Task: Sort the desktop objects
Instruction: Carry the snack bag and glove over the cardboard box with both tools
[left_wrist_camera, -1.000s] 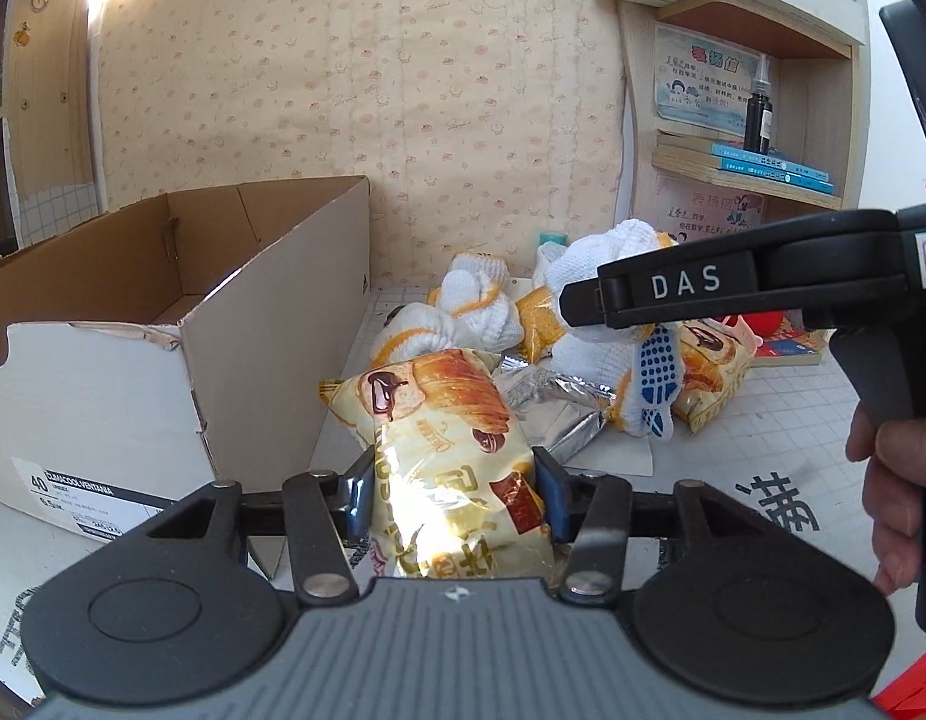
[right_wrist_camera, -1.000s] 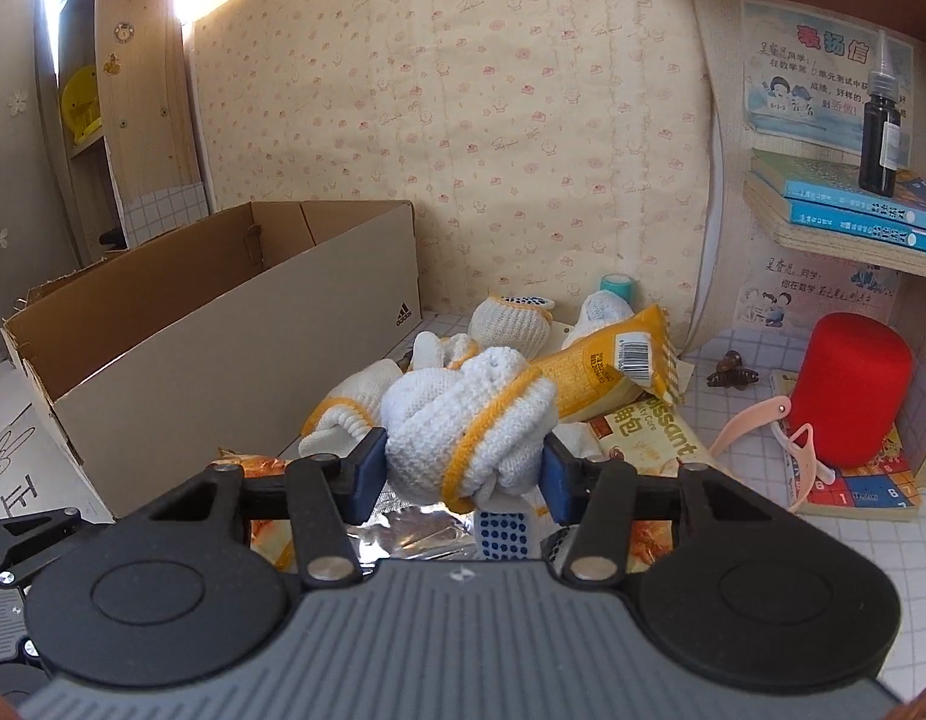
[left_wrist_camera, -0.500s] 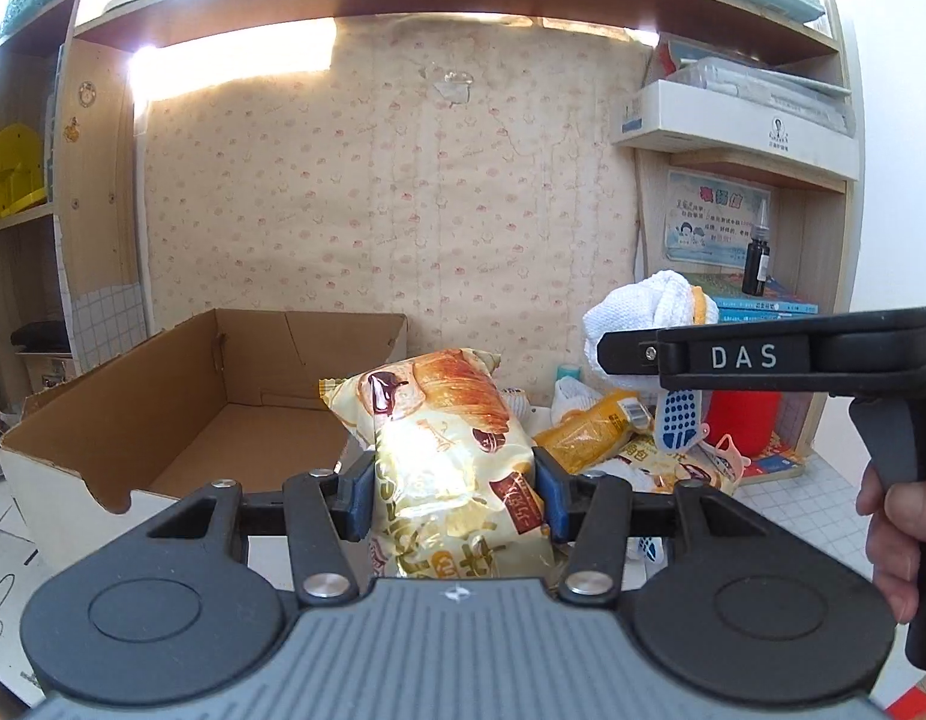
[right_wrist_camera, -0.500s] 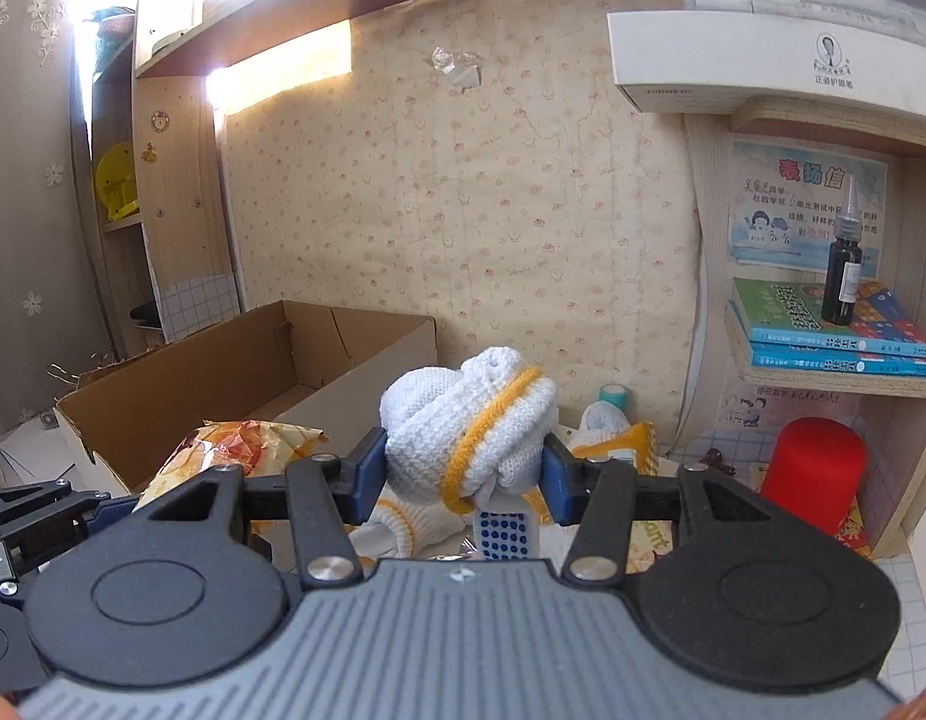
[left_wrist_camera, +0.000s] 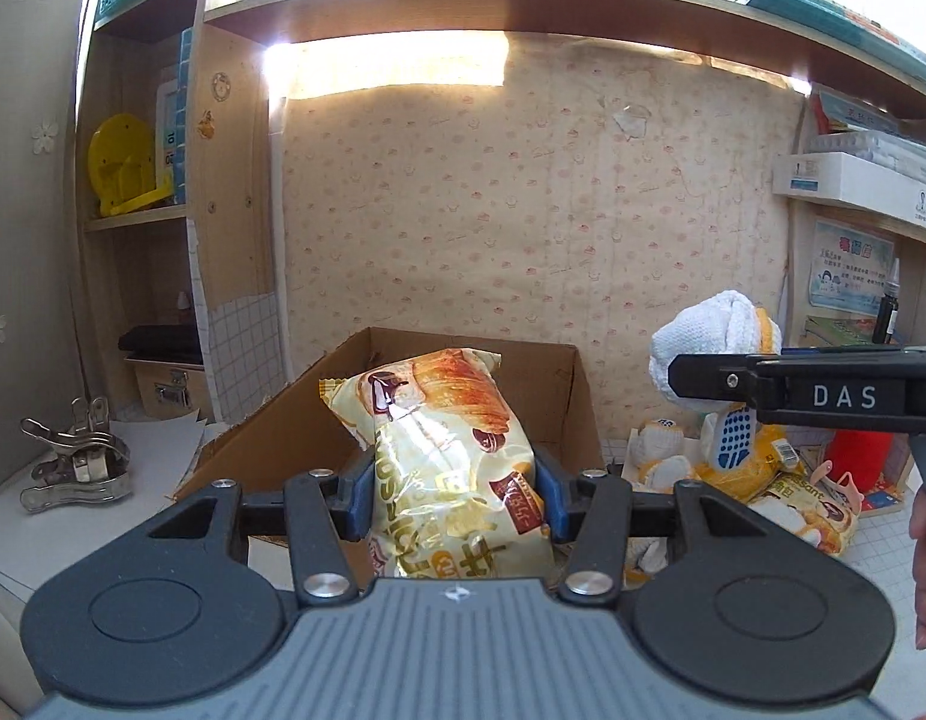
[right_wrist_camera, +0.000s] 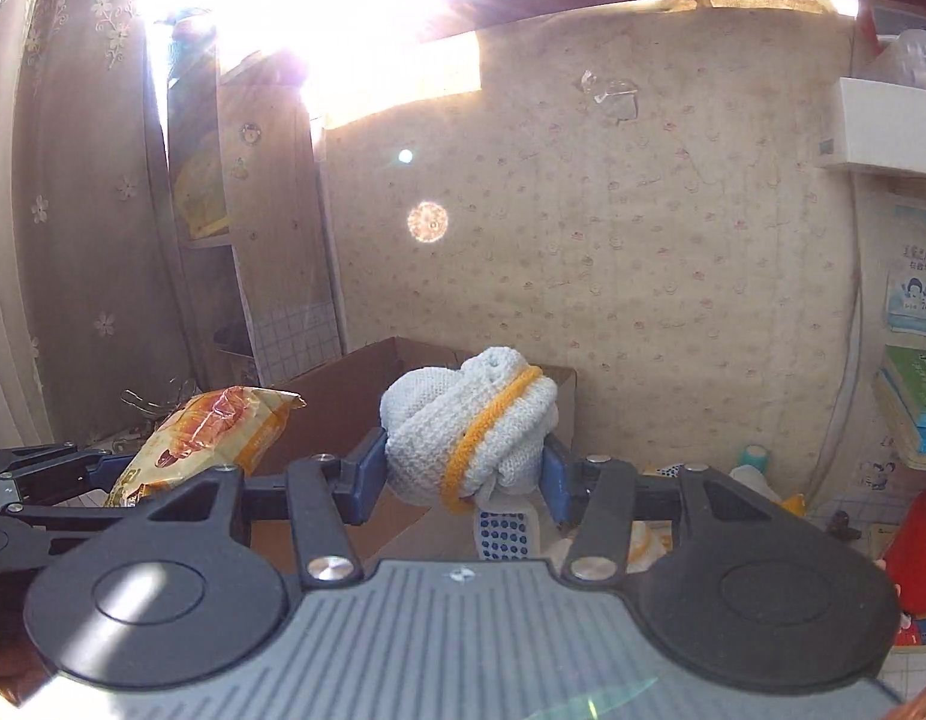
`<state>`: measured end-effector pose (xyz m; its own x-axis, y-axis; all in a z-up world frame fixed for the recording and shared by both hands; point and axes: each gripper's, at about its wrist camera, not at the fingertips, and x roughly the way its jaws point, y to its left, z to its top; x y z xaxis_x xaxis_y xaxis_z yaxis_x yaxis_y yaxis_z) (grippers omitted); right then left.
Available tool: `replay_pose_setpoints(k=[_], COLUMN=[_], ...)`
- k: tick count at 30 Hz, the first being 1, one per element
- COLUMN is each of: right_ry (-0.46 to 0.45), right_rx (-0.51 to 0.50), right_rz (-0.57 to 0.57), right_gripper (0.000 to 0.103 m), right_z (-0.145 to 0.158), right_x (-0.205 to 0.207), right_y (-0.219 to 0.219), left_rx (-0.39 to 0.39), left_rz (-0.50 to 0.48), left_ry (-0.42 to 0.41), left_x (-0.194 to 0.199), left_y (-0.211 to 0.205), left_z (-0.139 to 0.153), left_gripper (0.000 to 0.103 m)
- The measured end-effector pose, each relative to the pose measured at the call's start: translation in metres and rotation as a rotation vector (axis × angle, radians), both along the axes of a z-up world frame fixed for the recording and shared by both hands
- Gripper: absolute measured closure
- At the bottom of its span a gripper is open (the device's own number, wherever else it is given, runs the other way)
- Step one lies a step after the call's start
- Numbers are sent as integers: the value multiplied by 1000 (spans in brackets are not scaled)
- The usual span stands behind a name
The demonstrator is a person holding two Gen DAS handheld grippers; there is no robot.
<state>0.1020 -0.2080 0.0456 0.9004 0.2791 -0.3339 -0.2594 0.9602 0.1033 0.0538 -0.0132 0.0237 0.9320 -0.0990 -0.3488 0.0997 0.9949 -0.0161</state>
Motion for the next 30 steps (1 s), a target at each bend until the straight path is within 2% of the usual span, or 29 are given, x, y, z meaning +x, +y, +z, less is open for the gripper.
replay_pose_setpoints(k=[15,30], right_ry=[59,124], right_rx=[-57,-85], right_rz=[35,31], right_gripper=[52,52], right_z=[-12,-32], right_x=[34,65], right_y=[49,62], left_rx=[-27,-13], left_rz=[23,22], left_ry=[71,94], left_x=[23,39], left_y=[28,33], left_z=[-9,-16], left_gripper=[50,49])
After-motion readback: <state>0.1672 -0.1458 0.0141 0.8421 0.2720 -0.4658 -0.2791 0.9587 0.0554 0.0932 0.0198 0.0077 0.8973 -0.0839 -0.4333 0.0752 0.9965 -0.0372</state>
